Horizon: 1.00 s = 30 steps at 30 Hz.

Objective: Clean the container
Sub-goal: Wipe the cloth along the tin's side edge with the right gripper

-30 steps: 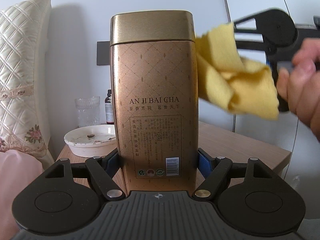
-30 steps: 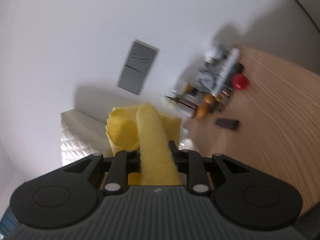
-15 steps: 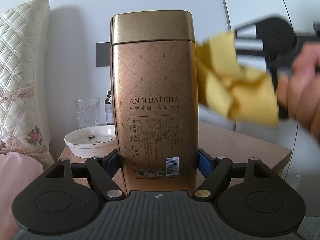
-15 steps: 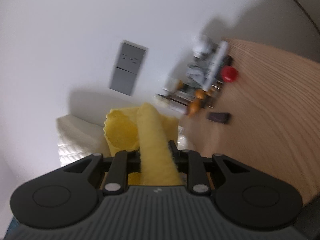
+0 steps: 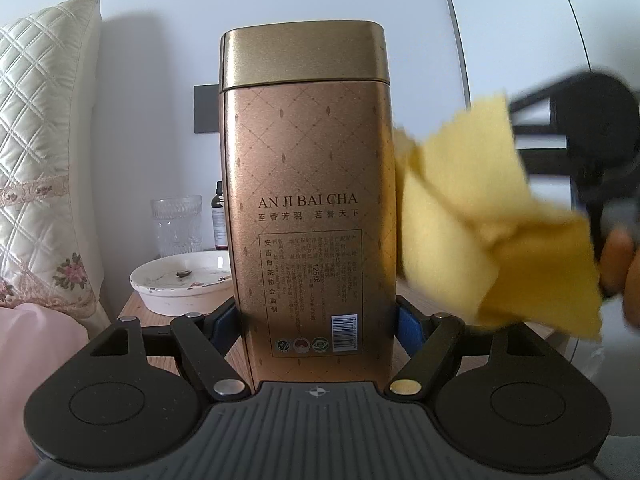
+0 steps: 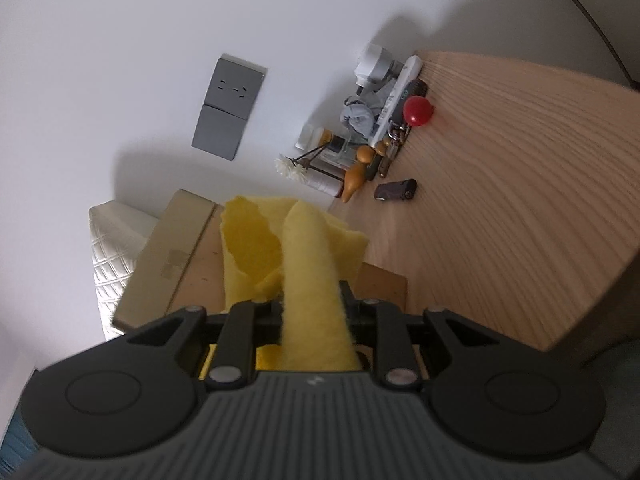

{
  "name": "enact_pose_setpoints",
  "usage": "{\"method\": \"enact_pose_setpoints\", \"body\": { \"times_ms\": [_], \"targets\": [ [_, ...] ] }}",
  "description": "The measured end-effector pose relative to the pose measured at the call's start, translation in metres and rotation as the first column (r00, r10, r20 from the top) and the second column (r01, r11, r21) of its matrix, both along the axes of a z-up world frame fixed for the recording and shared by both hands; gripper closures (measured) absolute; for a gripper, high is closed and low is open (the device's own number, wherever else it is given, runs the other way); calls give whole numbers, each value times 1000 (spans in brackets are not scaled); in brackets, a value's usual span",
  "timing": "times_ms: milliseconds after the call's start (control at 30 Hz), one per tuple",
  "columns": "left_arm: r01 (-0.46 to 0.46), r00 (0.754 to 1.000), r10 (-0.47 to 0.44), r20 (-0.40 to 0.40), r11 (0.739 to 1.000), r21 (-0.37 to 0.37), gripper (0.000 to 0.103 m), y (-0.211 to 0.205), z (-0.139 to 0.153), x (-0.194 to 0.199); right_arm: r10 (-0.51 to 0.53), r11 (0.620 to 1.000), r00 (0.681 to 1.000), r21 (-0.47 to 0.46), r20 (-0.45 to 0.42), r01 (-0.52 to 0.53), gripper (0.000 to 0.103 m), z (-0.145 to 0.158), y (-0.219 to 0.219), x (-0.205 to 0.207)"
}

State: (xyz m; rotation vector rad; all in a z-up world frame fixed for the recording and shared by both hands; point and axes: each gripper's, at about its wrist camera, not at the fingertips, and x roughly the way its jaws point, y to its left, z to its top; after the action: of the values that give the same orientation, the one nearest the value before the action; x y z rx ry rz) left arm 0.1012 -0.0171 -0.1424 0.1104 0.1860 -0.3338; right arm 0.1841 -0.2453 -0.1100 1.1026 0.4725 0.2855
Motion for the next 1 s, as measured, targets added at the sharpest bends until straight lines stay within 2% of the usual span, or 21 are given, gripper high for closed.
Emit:
{"method": "enact_pose_setpoints", "body": {
  "times_ms": [167,233,367,433,700,933,1000],
  "targets": [
    [3,1000,-3,-3,1000,-4,23,5,6,2,16,1000,992,-20,122,-14,80,32,3,-7],
    [2,1000,-2,-1,1000,-4,23,-1,7,0,19,1000,994,-9,109,-18,81,26,2,-6],
    [5,1000,-5,2,1000,-1,23,-12,12,-6,4,1000,1000,-14,20,-4,81,-2,0,-4],
    [3,1000,-3,2,1000,-2,23,-18,17,-7,2,1000,1000,-30,12,-2,81,-2,1,-2],
    [4,1000,-4,-3,1000,-6,23,-20,35,-2,8,999,987,-32,159,-3,81,37,0,2],
    [-3,1000,3,6,1000,-13,23,-32,43,-7,-7,999,999,-32,46,9,81,-1,-2,5],
    [-2,1000,3,7,1000,-13,23,-33,48,-6,-7,999,999,-43,38,9,81,-2,-2,7]
  ]
}}
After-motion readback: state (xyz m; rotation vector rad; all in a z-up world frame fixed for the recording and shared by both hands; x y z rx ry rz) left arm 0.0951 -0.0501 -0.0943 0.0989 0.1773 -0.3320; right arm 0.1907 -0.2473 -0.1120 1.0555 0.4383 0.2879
